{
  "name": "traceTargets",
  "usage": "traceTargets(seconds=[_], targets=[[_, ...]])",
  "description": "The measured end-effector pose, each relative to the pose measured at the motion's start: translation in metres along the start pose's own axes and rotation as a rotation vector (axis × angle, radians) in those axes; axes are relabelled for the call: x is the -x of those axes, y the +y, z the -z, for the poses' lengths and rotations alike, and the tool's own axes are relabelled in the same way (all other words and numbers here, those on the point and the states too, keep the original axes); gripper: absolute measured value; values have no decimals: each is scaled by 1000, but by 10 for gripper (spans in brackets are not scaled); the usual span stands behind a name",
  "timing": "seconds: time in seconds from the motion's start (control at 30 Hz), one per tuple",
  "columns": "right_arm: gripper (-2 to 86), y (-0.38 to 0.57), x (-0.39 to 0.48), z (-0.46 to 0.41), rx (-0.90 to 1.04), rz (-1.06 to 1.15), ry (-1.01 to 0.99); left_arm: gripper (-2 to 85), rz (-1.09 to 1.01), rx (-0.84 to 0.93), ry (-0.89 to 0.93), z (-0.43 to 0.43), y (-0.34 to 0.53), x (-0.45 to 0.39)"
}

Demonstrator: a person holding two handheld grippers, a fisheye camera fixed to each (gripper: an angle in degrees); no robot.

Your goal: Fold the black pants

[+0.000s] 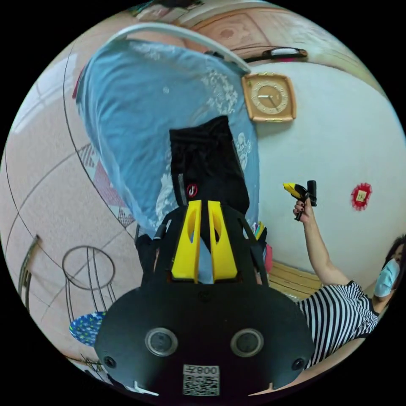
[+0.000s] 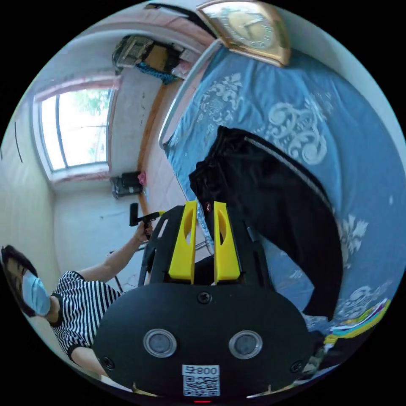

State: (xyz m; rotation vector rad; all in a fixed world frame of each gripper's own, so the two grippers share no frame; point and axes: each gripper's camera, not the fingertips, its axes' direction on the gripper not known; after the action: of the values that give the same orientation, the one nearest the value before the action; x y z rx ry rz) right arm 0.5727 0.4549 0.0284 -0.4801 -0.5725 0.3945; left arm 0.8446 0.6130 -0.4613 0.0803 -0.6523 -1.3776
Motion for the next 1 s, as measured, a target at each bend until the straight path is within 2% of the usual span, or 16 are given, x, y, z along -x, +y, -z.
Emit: traceTargets(seconds=[0.17, 0.27, 0.4, 0.63, 0.8, 1.0], targets=[[73, 118, -75, -35, -80, -282, -101, 34, 37, 229, -19, -74, -53, 53], [76, 193, -98, -69, -126, -436, -149, 36, 36, 283, -18, -102, -92, 69], [81, 281, -109, -132, -134, -591, -169, 43, 31, 311, -10, -123, -139, 81], [85, 407, -127, -226, -230, -879, -108, 62, 32, 363, -195, -145, -218, 118], [90, 465, -147, -278, -375, -1035, -155, 76, 109, 330, -257, -163, -258, 159], [96, 495, -164, -319, -485, -1145, -79, 94, 172, 267, -250, -198, -314, 204]])
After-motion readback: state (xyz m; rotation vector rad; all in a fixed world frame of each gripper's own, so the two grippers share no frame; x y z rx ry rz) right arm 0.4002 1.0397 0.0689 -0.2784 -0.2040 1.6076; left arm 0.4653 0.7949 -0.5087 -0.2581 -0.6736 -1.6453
